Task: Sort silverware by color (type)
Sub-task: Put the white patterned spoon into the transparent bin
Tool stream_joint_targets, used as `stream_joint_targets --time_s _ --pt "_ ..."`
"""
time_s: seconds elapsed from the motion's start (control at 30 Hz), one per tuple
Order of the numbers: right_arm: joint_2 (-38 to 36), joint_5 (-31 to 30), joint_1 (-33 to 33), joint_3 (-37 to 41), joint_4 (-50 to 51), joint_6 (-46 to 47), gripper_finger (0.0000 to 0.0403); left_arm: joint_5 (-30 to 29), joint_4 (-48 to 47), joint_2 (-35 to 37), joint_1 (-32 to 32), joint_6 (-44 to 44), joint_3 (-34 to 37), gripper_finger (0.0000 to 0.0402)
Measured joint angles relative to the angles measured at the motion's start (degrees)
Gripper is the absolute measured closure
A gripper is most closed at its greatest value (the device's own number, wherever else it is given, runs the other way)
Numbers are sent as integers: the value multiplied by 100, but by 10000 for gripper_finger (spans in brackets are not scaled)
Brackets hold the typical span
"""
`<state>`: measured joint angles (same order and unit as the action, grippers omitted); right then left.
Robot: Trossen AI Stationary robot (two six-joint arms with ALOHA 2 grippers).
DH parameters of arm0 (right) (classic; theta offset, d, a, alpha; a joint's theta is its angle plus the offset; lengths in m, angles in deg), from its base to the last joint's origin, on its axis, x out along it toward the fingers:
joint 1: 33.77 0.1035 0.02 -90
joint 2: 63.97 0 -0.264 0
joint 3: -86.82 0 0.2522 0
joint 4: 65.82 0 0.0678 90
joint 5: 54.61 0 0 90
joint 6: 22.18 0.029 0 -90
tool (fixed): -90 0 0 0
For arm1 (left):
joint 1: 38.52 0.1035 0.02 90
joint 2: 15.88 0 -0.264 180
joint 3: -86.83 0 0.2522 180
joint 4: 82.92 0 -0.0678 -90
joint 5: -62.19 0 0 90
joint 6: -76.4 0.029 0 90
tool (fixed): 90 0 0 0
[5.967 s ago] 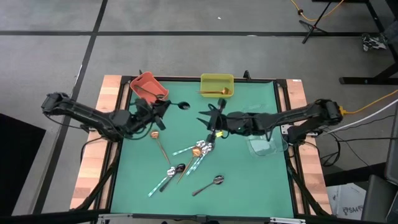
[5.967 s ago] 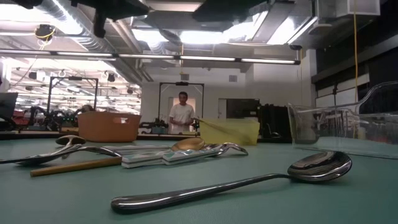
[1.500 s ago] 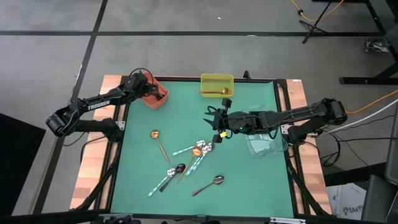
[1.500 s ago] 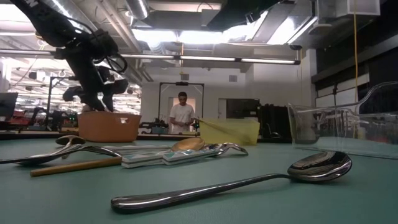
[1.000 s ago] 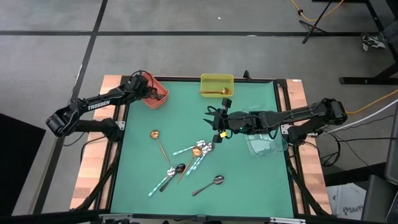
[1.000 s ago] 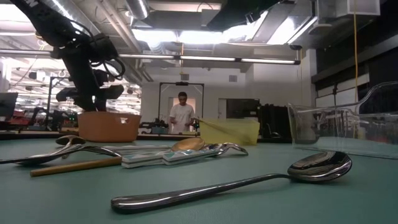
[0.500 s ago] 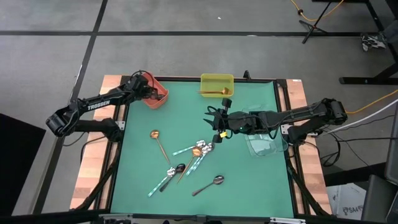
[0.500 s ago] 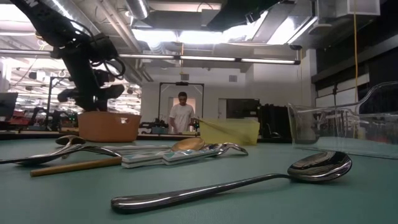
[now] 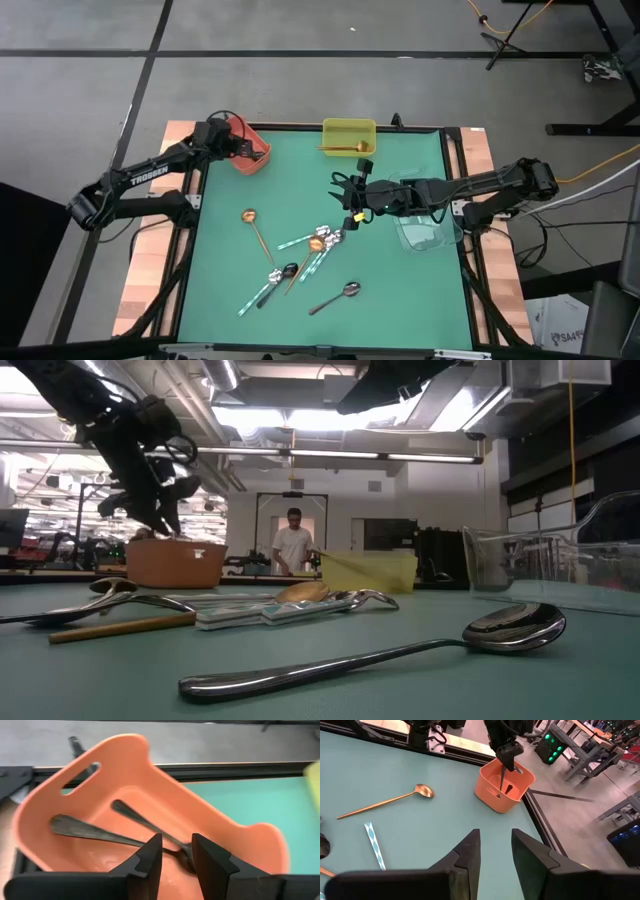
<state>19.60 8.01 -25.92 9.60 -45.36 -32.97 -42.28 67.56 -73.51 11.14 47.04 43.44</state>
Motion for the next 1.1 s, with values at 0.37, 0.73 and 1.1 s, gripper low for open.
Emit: stream_joint_targets --time_s 0.37,0.73,1.1 --pt "0 0 -2 0 -4 1 299 808 702 270 -943 154 0 302" --pt "0 -1 -2 0 -7 0 299 821 1200 258 -2398 159 0 302" --pt "0 0 0 0 -9 0 299 821 1199 253 -3799 139 0 302"
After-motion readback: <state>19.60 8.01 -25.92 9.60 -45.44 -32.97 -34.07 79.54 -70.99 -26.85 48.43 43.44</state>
